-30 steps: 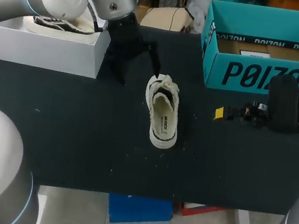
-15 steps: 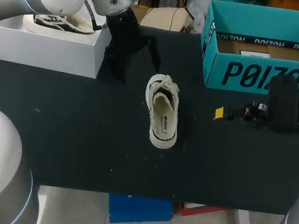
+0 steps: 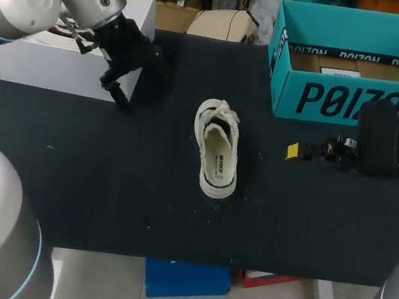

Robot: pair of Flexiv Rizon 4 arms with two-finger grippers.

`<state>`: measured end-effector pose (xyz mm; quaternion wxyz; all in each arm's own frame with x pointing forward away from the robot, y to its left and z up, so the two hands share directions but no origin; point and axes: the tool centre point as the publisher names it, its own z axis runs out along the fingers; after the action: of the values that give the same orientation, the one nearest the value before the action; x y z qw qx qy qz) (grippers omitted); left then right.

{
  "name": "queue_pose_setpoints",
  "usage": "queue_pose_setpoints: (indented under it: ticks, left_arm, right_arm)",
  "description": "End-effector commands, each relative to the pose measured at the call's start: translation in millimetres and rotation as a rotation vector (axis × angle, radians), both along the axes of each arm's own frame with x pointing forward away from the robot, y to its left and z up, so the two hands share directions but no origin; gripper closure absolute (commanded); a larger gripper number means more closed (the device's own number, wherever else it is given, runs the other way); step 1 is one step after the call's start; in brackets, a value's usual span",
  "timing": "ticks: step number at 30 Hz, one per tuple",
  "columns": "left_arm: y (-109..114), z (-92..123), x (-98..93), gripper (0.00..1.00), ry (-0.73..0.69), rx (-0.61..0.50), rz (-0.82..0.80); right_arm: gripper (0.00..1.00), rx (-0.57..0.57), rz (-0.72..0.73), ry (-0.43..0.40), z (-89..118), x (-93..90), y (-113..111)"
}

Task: Take the shoe out of the shoebox, open the shoe tongue, remove and reinsert the insole, then place the shoe into the shoebox

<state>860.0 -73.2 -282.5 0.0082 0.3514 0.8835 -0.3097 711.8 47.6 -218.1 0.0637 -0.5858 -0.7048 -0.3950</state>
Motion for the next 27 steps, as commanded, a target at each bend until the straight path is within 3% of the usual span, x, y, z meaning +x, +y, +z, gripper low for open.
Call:
queue_pose_setpoints:
  ticks: [1, 9, 27]
  left_arm:
    - [28.7, -2.3, -16.9, 0.00, 0.036, -0.145, 0.408]
    - [59.6, -9.2, -19.1, 0.00, 0.116, -0.145, 0.475]
    - [59.6, -9.2, -19.1, 0.00, 0.116, -0.145, 0.475]
  right_arm:
    - [0.00, 0.001, -0.001, -0.002, -1.0, -0.9, 0.3]
    - [0.00, 0.001, -0.001, -0.002, -1.0, -0.9, 0.3]
    - [0.00, 0.001, -0.001, -0.002, -1.0, -0.9, 0.3]
